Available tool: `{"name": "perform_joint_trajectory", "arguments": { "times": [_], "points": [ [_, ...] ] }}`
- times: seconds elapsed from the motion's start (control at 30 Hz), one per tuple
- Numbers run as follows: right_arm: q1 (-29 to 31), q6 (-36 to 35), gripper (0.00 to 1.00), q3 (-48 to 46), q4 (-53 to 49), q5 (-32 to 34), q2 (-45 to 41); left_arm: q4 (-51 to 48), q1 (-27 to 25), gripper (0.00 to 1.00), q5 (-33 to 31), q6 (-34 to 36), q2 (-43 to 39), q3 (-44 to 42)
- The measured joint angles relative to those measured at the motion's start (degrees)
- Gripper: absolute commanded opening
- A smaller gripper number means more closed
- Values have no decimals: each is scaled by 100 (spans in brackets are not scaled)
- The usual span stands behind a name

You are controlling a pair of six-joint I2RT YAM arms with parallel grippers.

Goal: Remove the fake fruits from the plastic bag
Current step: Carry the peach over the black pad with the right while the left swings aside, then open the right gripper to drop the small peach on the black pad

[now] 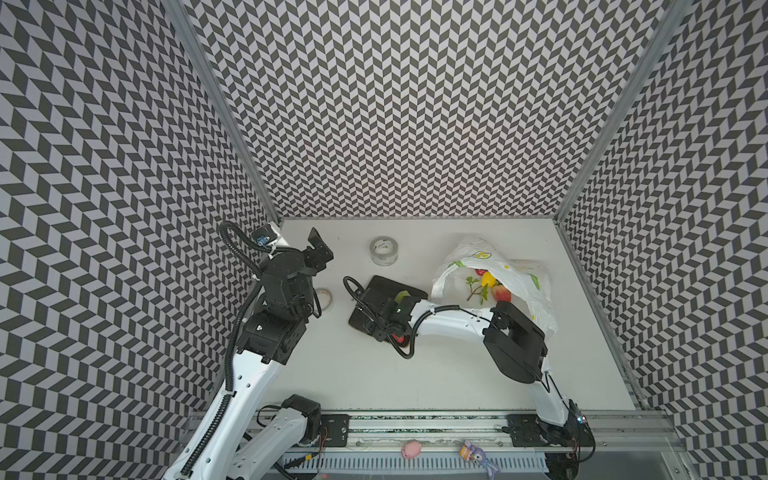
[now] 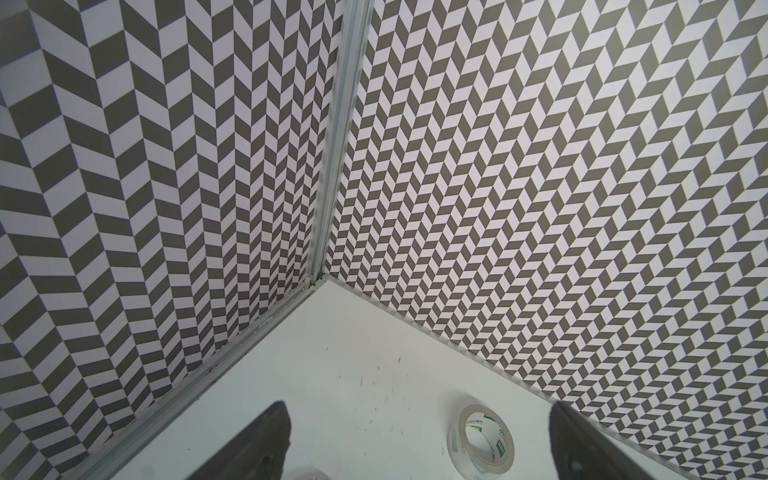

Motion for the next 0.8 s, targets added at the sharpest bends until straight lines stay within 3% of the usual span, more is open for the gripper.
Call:
{"name": "perform_joint_trajectory", "arguments": {
  "times": [0.3, 0.53, 0.7, 0.8],
  "points": [
    [63, -83, 75, -4, 68, 13, -330, 0, 0, 100, 22, -2, 50, -7],
    [258, -92, 72, -402, 330, 114, -2179, 127, 4, 97, 671, -42, 306, 197],
    [501, 267, 64, -935, 542, 411, -3552, 448, 4, 95, 1480, 31, 487, 297],
    [614, 778, 51, -1517, 472, 695, -4271, 592, -55, 96, 2063, 168, 603, 295]
  ]
}}
